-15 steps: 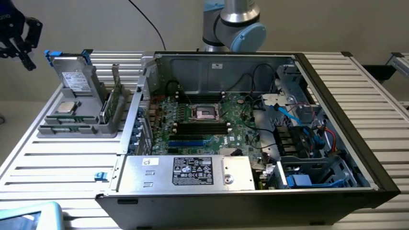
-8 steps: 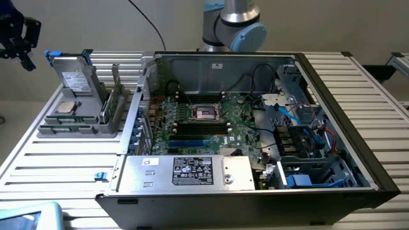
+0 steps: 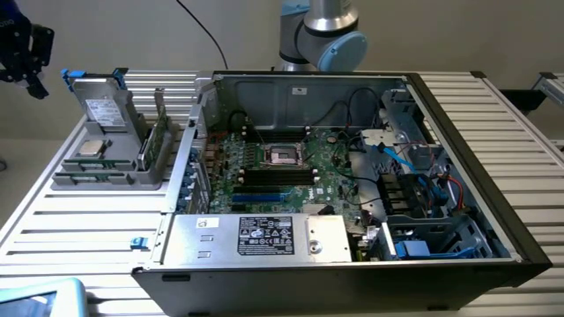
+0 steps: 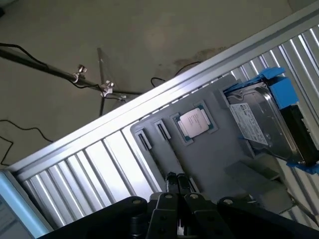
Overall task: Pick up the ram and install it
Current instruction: 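Pick up the ram and move it above insertion slot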
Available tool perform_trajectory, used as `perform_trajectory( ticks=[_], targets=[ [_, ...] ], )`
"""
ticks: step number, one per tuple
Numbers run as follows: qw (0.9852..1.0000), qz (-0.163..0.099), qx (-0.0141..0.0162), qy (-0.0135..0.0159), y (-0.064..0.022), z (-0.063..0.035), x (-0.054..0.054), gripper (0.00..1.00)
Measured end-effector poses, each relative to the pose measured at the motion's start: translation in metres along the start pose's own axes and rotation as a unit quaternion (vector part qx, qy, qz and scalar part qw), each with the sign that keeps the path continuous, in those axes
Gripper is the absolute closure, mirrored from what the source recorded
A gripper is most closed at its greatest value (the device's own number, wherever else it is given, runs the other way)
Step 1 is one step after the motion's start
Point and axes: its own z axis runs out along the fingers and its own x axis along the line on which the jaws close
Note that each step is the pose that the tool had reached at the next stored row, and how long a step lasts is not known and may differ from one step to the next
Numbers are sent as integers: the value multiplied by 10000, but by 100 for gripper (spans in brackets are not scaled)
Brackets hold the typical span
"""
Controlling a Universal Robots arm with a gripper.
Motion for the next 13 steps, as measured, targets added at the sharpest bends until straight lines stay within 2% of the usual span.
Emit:
perform_trajectory(
  ticks=[3,6,10,13],
  targets=[
    [9997,-244,17,41,0,1,0,89],
    [9988,-486,39,89,0,2,0,89],
    [9968,-788,69,151,0,2,0,89],
    [9946,-1021,99,166,0,2,0,89]
  ],
)
